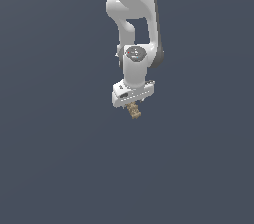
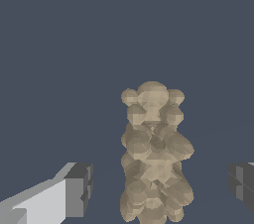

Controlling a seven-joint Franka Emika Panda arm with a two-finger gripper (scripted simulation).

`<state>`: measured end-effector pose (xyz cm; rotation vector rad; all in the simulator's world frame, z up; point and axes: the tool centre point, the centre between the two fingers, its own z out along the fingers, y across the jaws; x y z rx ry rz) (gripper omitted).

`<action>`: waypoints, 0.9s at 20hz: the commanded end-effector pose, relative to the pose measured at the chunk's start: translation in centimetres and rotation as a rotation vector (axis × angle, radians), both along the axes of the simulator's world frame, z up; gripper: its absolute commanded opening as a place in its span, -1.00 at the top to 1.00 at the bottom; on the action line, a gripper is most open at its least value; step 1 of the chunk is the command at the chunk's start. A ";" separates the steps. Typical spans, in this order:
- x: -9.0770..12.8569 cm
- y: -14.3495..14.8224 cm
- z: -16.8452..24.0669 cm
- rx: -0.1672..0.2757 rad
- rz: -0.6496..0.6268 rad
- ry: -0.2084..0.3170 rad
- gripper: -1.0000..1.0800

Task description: Pick up the object and move it to a goal position.

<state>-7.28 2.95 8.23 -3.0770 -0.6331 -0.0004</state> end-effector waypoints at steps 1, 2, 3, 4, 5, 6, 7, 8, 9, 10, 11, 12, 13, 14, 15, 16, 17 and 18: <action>-0.1 0.0 -1.2 0.000 0.001 0.001 -0.92; -0.1 0.0 -1.6 0.000 0.002 0.000 -0.92; -0.1 0.0 -2.0 0.000 0.002 0.000 -0.92; -0.1 0.0 -2.2 0.000 0.002 0.000 -0.92; -0.1 0.0 -2.4 0.000 0.002 0.000 -0.92; 0.0 0.0 -2.6 0.000 0.002 0.000 -0.92; 0.0 0.0 -2.6 0.000 0.002 0.000 -0.92; 0.0 0.0 -2.7 0.000 0.002 0.000 -0.92; 0.0 0.0 -2.7 0.000 0.002 0.000 1.00; 0.0 0.0 -2.7 0.000 0.002 0.000 1.00; 0.0 0.0 -2.7 0.000 0.002 0.000 1.00; 0.0 0.0 -2.7 0.000 0.002 0.000 1.00; 0.0 0.0 -2.7 0.000 0.002 0.000 1.00; 0.0 0.0 -2.7 0.000 0.002 0.000 1.00; 0.0 0.0 -2.7 0.000 0.002 0.000 1.00; 0.0 0.0 -2.7 0.000 0.002 0.000 1.00; 0.0 0.0 -2.7 0.000 0.002 0.000 1.00; 0.0 0.0 -2.7 0.000 0.002 0.000 1.00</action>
